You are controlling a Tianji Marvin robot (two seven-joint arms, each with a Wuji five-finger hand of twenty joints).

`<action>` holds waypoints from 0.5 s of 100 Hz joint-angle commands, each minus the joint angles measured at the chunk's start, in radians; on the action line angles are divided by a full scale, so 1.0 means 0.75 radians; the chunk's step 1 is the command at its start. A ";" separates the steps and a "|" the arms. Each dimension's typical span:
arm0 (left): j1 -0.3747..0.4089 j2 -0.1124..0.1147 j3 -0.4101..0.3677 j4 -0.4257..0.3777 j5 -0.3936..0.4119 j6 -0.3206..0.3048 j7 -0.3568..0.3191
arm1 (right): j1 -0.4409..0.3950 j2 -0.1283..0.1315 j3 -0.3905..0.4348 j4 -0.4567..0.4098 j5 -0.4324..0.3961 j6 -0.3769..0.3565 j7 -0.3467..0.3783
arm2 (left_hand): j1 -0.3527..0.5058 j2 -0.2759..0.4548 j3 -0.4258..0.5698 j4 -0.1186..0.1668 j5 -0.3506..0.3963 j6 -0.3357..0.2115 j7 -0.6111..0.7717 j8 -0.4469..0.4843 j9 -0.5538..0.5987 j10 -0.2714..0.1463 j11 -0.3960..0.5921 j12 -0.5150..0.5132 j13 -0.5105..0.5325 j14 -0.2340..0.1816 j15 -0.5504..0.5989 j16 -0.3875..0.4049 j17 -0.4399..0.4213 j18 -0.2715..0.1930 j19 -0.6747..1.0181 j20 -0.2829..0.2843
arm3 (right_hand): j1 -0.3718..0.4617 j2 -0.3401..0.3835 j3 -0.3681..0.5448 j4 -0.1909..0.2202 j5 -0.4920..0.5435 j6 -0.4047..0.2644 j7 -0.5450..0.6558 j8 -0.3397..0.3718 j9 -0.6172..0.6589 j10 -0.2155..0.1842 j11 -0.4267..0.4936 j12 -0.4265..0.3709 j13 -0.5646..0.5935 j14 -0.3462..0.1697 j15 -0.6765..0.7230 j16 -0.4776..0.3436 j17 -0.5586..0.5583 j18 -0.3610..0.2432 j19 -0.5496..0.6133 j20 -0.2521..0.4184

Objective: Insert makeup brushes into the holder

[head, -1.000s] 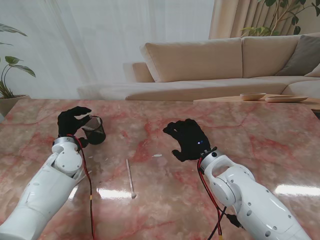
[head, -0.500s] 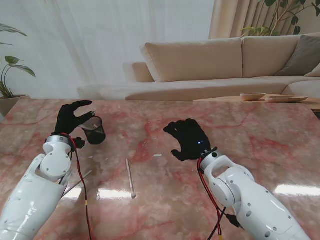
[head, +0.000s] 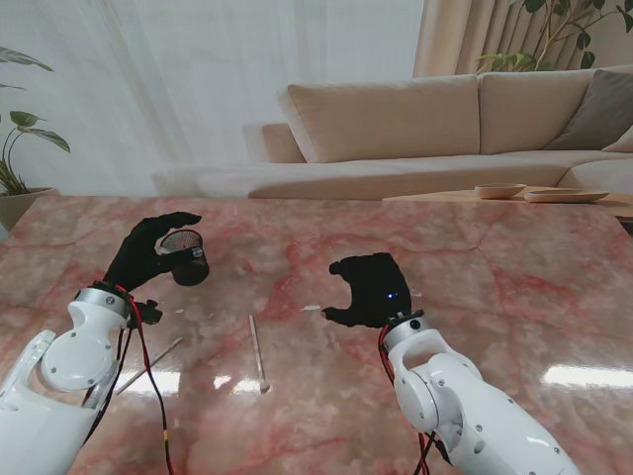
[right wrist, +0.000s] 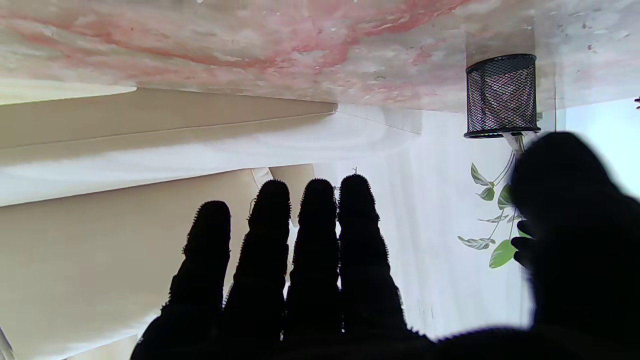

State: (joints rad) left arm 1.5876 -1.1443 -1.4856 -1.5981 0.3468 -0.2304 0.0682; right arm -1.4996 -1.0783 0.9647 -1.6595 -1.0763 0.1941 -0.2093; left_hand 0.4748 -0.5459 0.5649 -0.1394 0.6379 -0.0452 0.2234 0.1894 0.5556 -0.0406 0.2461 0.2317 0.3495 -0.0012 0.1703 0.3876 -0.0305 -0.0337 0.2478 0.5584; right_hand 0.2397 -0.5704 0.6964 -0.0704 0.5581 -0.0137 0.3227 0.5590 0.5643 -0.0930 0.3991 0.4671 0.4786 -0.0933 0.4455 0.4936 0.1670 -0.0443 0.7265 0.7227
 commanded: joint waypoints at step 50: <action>0.238 0.041 -0.028 -0.259 -0.018 -0.022 -0.157 | 0.092 -0.076 -0.397 0.048 0.120 0.413 0.018 | -0.022 0.117 -0.124 0.073 -0.057 0.020 -0.034 -0.031 -0.091 -0.004 -0.036 -0.028 -0.079 -0.064 -0.069 -0.035 -0.009 -0.040 -0.002 -0.132 | -0.279 -0.046 0.182 0.061 0.215 -0.101 0.223 0.269 0.232 -0.014 0.226 0.267 0.262 0.053 0.265 0.186 0.119 0.054 0.571 0.258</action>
State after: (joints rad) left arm 1.7442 -1.1143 -1.5073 -1.7793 0.3343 -0.2498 -0.0429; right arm -1.4389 -1.1115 0.6851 -1.6458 -0.9901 0.4988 -0.2113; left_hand 0.4754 -0.4985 0.5013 -0.1186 0.6140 -0.0337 0.2184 0.1805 0.5251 -0.0390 0.2368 0.2213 0.3267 -0.0014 0.1487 0.3746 -0.0275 -0.0366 0.2483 0.4768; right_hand 0.0837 -0.6108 0.8258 -0.0699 0.7085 -0.0734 0.4798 0.7323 0.7327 -0.0824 0.5416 0.6380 0.6644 -0.0402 0.6114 0.6069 0.2671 0.0079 1.1021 0.8723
